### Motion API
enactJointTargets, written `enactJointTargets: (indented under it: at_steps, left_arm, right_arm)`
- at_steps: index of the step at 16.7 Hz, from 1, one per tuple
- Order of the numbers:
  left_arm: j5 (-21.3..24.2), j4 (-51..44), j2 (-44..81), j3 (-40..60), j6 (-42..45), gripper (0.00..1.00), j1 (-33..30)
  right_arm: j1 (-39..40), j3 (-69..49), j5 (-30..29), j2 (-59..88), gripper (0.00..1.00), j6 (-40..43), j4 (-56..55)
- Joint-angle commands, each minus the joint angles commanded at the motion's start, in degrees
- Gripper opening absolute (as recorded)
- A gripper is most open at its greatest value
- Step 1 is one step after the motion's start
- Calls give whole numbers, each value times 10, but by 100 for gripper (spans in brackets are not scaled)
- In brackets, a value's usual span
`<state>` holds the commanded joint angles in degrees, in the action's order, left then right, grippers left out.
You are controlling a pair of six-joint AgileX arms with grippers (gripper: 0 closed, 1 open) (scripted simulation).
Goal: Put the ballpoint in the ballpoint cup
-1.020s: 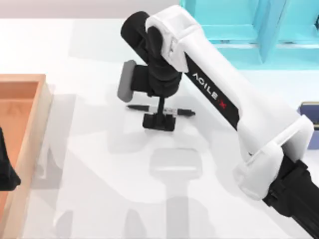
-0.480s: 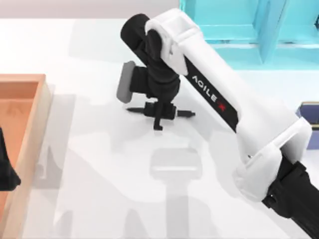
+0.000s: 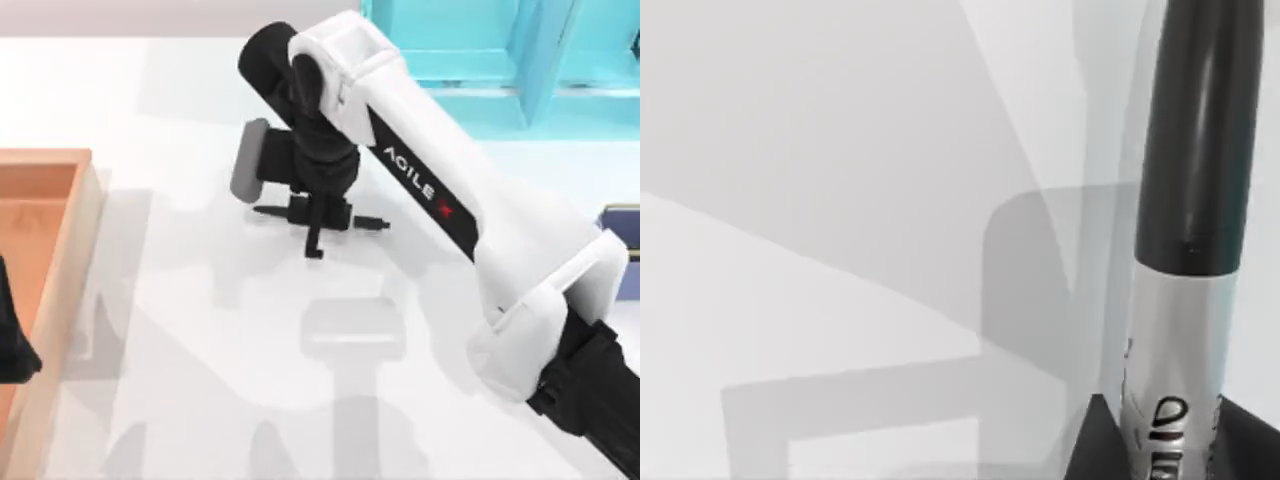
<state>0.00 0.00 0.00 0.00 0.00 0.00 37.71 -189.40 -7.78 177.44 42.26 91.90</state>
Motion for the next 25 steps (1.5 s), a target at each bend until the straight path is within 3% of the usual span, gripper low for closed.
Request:
enactJointTargets:
  at_steps: [5,15,19,25]
  left_arm:
    - [0,0,0,0,0,100,0]
    - [0,0,0,0,0,100,0]
    - [0,0,0,0,0,100,0]
    - [0,0,0,0,0,100,0]
  right_arm:
    - [27,150,-2,-128,0,-27,-37]
    - [106,652,-8,-483,0,-105,-127]
    - [124,730,-11,-557,0,-121,-148]
    - [122,732,-10,-559,0,-122,-147]
